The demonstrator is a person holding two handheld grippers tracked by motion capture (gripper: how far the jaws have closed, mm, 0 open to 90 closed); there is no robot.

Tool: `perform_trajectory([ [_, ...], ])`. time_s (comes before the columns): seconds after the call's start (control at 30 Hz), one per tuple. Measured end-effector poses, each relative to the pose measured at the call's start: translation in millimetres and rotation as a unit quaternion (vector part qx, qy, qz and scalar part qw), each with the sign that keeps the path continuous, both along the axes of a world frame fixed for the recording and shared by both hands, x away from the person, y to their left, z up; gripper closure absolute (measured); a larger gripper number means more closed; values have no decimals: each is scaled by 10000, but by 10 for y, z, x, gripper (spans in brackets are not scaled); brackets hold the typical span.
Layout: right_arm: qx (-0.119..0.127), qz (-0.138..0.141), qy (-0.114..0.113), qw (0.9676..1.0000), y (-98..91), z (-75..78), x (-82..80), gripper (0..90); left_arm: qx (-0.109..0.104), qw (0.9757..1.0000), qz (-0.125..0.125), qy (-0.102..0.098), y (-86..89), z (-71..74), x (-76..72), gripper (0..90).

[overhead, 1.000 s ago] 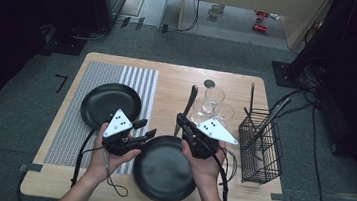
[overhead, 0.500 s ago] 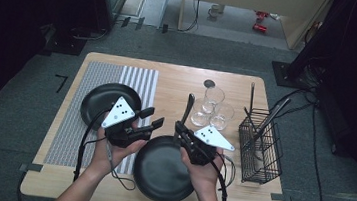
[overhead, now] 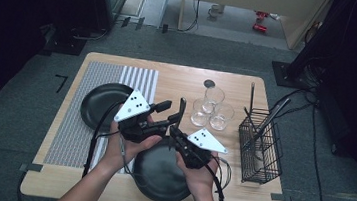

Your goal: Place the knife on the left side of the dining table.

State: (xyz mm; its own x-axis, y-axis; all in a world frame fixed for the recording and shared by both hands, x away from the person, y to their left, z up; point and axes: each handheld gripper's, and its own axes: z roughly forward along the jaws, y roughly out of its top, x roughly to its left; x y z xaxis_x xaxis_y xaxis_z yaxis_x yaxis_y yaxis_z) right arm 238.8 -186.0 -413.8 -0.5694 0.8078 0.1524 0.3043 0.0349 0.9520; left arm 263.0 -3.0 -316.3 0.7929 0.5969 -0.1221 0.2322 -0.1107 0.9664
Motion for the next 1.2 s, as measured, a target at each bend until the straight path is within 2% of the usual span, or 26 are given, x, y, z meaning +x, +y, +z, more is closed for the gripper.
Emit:
perform_trajectory([
  [0.13,-45,51,-30,10000,39,-2,-17,892,-27,10000,-52,-2,-55,33,0,554],
  [0.27,-81,96,-75,9999,73,3,-35,892,-30,9999,-58,88,-82,46,28,576],
  [0.33,-84,112,-92,9999,84,8,-45,892,-69,9998,-82,178,-75,50,48,610],
  [0.57,-143,109,-141,9997,100,15,-58,892,-83,9994,-132,311,-67,45,72,717],
  [0.63,-154,129,-142,9997,111,10,-60,892,-11,9995,-56,300,-79,46,68,694],
  [0.73,-185,159,-163,9996,131,12,-70,892,102,9995,19,306,-90,43,65,714],
  [0.97,-196,168,-169,9995,132,4,-65,890,101,9993,-64,348,-64,39,71,746],
  [1.03,-205,174,-192,9995,128,4,-62,881,86,9993,-59,359,-53,41,70,747],
  [1.13,-176,178,-179,9995,119,8,-60,798,89,9994,-56,340,-27,35,69,748],
  [1.2,-199,251,-180,9993,113,16,-63,781,63,9994,-42,348,-6,31,75,749],
])
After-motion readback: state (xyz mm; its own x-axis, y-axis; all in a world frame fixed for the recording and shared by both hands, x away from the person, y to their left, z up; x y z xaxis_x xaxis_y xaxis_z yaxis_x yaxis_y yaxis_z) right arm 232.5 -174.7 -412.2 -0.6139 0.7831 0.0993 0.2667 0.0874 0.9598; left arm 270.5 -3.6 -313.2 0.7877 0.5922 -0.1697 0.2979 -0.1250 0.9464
